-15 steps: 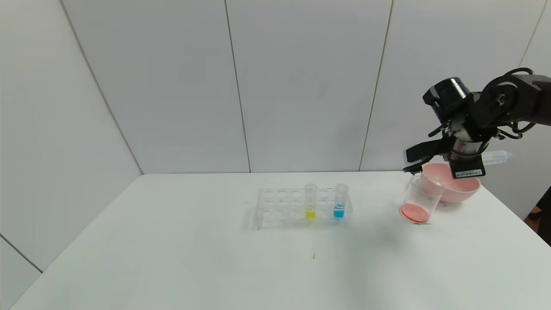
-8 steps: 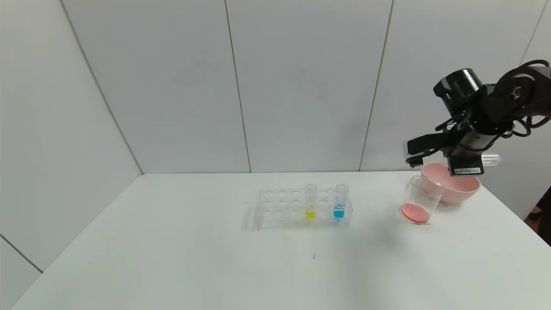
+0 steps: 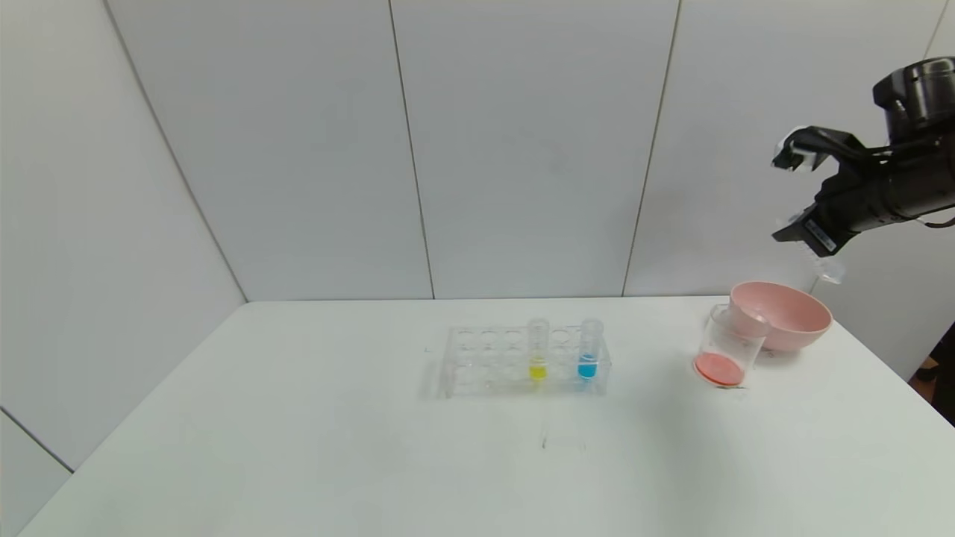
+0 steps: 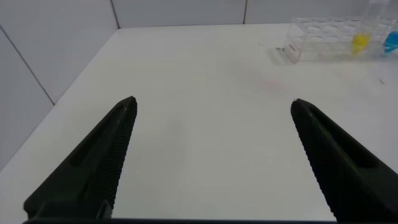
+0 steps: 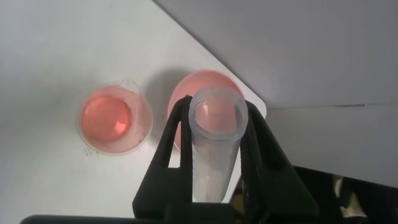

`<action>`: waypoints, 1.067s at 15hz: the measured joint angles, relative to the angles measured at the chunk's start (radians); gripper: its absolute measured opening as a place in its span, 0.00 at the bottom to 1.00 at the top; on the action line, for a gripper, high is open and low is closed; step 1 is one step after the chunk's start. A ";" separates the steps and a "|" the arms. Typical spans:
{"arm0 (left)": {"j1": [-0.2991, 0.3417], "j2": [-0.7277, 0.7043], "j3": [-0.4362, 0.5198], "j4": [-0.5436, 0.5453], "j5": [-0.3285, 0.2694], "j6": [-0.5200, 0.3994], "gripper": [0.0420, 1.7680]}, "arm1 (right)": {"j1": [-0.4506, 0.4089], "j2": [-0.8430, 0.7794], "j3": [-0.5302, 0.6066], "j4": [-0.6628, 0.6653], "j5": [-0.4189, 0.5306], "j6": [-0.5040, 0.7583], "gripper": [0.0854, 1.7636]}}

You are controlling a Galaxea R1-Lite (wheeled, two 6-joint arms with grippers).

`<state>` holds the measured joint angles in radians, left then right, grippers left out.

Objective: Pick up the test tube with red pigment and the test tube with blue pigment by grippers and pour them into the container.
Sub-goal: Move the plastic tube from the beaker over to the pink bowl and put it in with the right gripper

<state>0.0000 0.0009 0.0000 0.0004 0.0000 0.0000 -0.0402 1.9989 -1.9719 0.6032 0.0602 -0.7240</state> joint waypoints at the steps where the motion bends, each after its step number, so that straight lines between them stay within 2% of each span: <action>1: 0.000 0.000 0.000 0.000 0.000 0.000 1.00 | -0.013 -0.017 0.011 -0.033 0.034 0.103 0.25; 4: 0.000 0.000 0.000 0.000 0.000 0.000 1.00 | -0.053 -0.089 0.077 -0.118 0.109 0.306 0.25; 8: 0.000 0.000 0.000 0.000 0.000 0.000 1.00 | -0.094 -0.198 0.278 -0.315 0.158 0.387 0.25; 10: 0.000 0.000 0.000 0.000 0.000 0.000 1.00 | -0.105 -0.246 0.432 -0.527 0.180 0.437 0.25; 14: 0.000 0.000 0.000 0.000 0.000 0.000 1.00 | -0.129 -0.315 0.821 -1.072 0.190 0.479 0.25; 16: 0.000 0.000 0.000 0.000 0.000 0.000 1.00 | -0.137 -0.345 1.009 -1.263 0.193 0.521 0.25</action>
<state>0.0000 0.0009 0.0000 0.0000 0.0000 0.0000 -0.1770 1.6543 -0.9630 -0.6600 0.2530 -0.2026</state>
